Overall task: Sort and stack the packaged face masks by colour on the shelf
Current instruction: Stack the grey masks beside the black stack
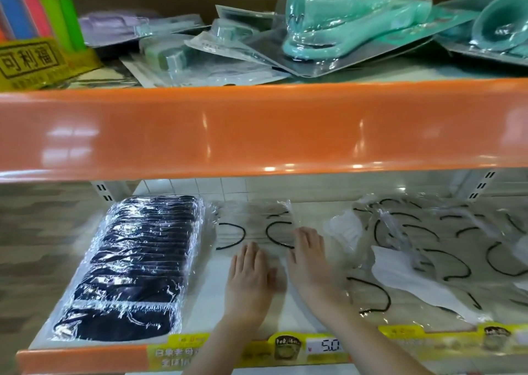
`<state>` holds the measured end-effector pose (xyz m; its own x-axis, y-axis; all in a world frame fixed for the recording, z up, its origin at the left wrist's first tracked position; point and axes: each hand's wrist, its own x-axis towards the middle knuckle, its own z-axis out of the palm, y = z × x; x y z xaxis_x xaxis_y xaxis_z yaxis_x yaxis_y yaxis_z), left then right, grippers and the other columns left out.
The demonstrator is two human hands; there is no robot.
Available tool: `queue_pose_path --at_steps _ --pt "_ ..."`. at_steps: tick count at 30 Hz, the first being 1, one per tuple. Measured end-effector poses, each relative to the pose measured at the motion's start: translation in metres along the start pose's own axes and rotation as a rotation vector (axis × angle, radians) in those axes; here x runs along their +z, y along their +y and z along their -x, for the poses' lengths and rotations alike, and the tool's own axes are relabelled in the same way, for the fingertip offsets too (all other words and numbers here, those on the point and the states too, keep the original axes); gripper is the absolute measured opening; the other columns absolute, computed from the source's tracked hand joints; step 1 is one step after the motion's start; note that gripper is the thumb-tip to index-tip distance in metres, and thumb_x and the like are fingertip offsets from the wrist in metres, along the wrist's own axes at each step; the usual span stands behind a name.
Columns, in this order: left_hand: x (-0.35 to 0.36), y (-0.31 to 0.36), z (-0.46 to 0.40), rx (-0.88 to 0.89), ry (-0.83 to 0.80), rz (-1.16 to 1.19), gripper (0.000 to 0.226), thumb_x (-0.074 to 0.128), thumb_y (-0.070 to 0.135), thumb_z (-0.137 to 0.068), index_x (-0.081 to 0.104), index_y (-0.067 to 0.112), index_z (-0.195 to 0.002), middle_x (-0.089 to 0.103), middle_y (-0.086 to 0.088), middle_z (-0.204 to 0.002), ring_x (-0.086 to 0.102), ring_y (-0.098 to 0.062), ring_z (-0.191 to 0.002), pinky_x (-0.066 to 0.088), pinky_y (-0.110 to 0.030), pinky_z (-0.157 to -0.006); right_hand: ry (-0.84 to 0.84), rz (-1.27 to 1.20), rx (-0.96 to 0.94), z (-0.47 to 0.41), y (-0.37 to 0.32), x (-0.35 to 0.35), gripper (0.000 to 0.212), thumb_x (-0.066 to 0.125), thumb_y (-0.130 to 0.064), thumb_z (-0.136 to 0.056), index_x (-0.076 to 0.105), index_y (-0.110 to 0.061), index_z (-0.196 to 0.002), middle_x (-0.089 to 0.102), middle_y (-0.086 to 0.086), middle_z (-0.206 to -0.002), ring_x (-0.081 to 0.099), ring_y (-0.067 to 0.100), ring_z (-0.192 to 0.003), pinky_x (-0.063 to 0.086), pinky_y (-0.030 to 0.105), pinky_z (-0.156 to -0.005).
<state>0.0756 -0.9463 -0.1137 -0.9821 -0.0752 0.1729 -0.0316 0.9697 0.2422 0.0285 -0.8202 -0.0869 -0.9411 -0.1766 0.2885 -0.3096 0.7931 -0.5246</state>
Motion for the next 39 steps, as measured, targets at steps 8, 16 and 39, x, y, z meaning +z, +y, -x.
queue_pose_path --at_steps 8,16,39 --pt "0.005 -0.001 -0.001 -0.048 -0.002 -0.067 0.055 0.036 0.037 -0.081 0.071 0.000 -0.103 0.067 -0.018 -0.114 0.063 -0.039 -0.107 0.038 -0.047 -0.096 -0.151 0.112 -0.170 0.010 0.002 0.012 0.046 0.031 -0.034 -0.090 0.064 -0.010 -0.111 0.059 0.001 -0.119 0.060 0.023 -0.105 0.051 0.029 -0.085" --pt "0.009 0.000 -0.002 -0.154 0.029 -0.050 0.055 0.031 0.037 -0.091 0.069 -0.001 -0.104 0.065 -0.023 -0.115 0.063 -0.041 -0.107 0.051 -0.054 -0.084 -0.244 0.094 -0.216 0.012 0.008 0.006 0.042 0.036 -0.033 -0.084 0.071 -0.017 -0.102 0.068 -0.001 -0.110 0.066 0.017 -0.099 0.054 0.027 -0.082" --pt "0.006 0.146 0.015 0.017 -0.052 0.283 0.055 0.026 0.036 -0.088 0.052 0.014 -0.132 0.056 -0.006 -0.130 0.048 -0.030 -0.122 0.036 -0.040 -0.096 -0.117 0.185 -0.153 0.064 0.119 -0.108 0.035 0.041 -0.032 -0.083 0.067 -0.020 -0.102 0.063 -0.004 -0.095 0.062 0.021 -0.086 0.055 0.035 -0.070"
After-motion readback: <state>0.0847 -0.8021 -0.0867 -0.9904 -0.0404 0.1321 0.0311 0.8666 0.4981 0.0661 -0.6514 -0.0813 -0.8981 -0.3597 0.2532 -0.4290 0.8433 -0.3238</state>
